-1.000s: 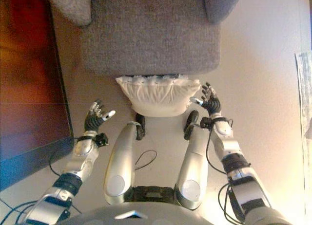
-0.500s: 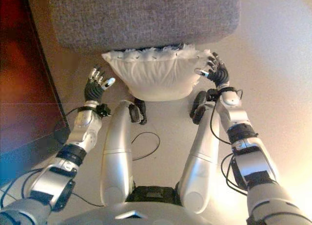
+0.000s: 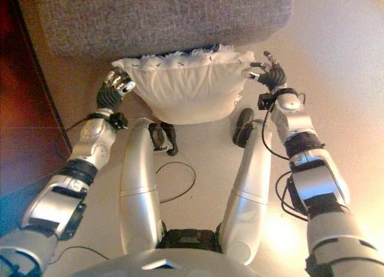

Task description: Pick up the cushion and take it to the sofa

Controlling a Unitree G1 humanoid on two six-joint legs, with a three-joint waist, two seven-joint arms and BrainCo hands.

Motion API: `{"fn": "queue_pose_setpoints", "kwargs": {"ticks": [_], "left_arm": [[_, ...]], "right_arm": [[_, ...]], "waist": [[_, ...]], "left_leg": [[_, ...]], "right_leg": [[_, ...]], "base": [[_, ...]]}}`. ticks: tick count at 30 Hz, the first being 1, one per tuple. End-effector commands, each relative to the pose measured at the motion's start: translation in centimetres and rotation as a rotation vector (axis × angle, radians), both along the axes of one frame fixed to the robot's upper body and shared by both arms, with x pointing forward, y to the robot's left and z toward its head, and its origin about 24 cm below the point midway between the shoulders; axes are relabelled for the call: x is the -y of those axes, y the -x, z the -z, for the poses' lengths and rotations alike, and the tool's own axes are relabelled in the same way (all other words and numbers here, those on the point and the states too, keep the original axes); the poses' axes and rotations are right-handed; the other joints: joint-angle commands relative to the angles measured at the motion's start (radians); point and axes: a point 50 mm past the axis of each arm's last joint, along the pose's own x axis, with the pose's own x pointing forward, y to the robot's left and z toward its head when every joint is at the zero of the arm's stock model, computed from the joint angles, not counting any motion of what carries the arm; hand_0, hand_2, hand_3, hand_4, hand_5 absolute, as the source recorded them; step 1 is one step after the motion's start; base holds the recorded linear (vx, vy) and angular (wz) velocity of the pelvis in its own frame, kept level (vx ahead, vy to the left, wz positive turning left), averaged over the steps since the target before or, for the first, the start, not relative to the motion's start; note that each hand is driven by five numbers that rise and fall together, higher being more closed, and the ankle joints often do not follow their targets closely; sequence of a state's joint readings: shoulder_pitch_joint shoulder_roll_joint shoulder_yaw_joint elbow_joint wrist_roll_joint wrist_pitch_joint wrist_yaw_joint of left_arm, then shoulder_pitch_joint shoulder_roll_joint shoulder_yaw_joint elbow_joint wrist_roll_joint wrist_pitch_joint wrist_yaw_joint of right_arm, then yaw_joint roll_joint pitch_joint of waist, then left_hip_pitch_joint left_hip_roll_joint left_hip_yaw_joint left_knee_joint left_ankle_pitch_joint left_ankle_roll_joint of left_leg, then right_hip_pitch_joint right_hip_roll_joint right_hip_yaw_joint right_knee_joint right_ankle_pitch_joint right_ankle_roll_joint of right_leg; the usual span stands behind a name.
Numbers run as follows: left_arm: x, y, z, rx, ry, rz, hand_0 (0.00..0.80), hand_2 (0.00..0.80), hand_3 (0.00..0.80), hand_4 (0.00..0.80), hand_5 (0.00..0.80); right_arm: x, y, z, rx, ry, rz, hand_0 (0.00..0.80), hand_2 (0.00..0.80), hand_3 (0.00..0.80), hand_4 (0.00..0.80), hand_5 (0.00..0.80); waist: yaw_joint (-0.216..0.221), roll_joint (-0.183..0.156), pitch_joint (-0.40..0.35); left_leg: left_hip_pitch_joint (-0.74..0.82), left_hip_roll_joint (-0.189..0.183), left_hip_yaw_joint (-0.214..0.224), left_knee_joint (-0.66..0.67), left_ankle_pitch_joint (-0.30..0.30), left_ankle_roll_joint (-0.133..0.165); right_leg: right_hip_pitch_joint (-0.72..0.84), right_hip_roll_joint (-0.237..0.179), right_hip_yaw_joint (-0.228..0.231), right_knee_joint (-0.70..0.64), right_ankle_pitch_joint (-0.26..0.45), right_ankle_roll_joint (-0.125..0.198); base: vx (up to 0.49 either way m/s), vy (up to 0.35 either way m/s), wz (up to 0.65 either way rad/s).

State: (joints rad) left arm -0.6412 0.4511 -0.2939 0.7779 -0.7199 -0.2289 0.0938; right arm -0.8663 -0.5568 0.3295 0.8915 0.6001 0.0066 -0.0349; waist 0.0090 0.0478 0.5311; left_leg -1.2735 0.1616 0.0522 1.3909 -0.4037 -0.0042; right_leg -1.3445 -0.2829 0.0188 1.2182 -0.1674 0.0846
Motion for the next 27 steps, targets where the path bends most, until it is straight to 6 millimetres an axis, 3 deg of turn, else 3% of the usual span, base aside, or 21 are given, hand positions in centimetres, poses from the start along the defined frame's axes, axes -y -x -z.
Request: {"fn": "queue_pose_setpoints", "kwargs": {"ticks": [1, 8, 14, 20, 27], "left_arm": [[-1.3, -0.3, -0.8, 0.031, 0.048, -0.114, 0.0, 0.0, 0.0, 0.0, 0.0], [-2.2, 0.1, -0.3, 0.042, 0.059, -0.253, 0.0, 0.0, 0.0, 0.0, 0.0], [-2.1, 0.8, 1.1, 0.027, 0.046, -0.272, 0.0, 0.0, 0.0, 0.0, 0.0], [-2.5, 1.4, 2.0, -0.004, 0.037, -0.278, 0.0, 0.0, 0.0, 0.0, 0.0], [-3.5, 0.7, 0.8, -0.014, 0.033, -0.315, 0.0, 0.0, 0.0, 0.0, 0.0]], "right_arm": [[0.9, -0.1, -0.5, 0.01, 0.052, 0.051, 0.0, 0.0, 0.0, 0.0, 0.0], [1.8, 0.1, -0.5, 0.031, 0.073, 0.131, 0.0, 0.0, 0.0, 0.0, 0.0], [3.5, 0.7, 0.3, 0.019, 0.055, 0.245, 0.0, 0.0, 0.0, 0.0, 0.0], [5.0, 1.6, 1.0, 0.002, 0.056, 0.245, 0.0, 0.0, 0.0, 0.0, 0.0], [3.5, 0.5, -0.9, 0.042, 0.089, 0.114, 0.0, 0.0, 0.0, 0.0, 0.0]], "waist": [[-0.02, 0.046, -0.011], [-0.014, 0.042, -0.011], [-0.006, 0.038, -0.011], [-0.005, 0.032, -0.011], [-0.001, 0.033, -0.011]], "left_leg": [[-0.018, -0.005, 0.028, -0.083, 0.058, 0.007], [-0.025, -0.015, 0.033, -0.101, 0.048, 0.003], [-0.021, -0.023, 0.03, -0.137, 0.049, 0.003], [-0.028, -0.025, 0.024, -0.137, 0.053, 0.003], [-0.033, -0.024, 0.023, -0.129, 0.053, 0.006]], "right_leg": [[0.044, 0.003, 0.018, 0.006, -0.061, -0.027], [0.04, 0.001, 0.009, -0.023, -0.055, -0.022], [0.046, 0.001, -0.006, -0.059, -0.041, -0.015], [0.042, 0.001, -0.014, -0.061, -0.032, -0.011], [0.04, -0.011, -0.017, -0.061, -0.027, -0.006]], "base": [[0.0, 0.0, 0.0], [0.0, 0.0, 0.0], [0.0, 0.0, 0.0], [0.002, -0.001, -0.01], [-0.005, -0.015, 0.01]]}}
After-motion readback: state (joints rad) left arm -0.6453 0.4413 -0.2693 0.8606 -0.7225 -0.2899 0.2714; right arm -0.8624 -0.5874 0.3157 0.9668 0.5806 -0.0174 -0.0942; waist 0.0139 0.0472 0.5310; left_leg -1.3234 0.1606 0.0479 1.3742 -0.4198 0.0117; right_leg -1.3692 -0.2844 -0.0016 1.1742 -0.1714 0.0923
